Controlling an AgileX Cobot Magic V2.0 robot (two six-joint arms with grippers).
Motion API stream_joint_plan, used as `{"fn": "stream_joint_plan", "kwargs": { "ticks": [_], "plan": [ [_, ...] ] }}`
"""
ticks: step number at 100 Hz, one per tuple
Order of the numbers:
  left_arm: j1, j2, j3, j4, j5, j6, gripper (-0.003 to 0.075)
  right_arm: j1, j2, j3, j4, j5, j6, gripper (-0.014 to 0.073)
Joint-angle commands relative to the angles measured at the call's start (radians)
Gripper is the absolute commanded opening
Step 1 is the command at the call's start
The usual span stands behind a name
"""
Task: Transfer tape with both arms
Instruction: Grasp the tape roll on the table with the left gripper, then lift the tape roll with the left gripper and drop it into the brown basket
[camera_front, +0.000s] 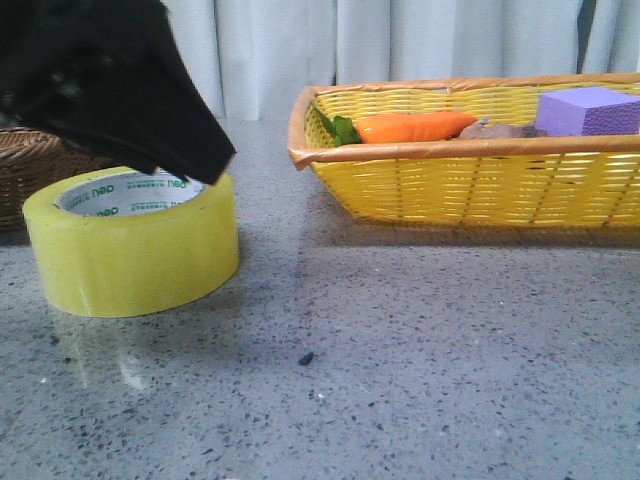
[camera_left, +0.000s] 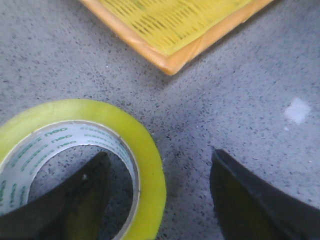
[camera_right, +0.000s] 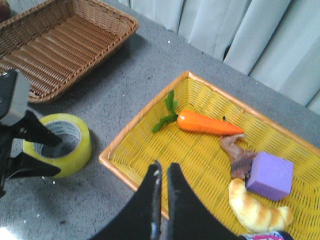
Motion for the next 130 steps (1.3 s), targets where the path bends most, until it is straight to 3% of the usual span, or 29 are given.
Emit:
{"fn": "stream_joint_plan", "kwargs": {
  "ticks": [1,37,75,94,130],
  "plan": [
    [-0.011,0.032,-0.058,-0.009,-0.026,-0.001,0.0395,-0.005,-0.043,0.018,-0.034,-0.044,0.008,-0.0074],
    [-0.011,0.137,-0.093,0.035,0.013,-0.001,0.0344,-0.005,-0.083,0.039,-0.034,-0.046,0.027,-0.0074],
    [-0.011,0.142,-0.093,0.039,0.024,-0.001,0.0130,-0.005,-0.084,0.039,-0.034,-0.043,0.027,-0.0074],
    [-0.011,0.142,-0.102,0.039,0.049,-0.001,0.0059,-0.005,-0.084,0.039,-0.034,-0.039,0.027,-0.0074],
    [0.005,0.120,-0.257,0.101,0.189,-0.001,0.0041,-0.005,-0.084,0.039,-0.034,-0.039,0.027,-0.0074]
  ]
}}
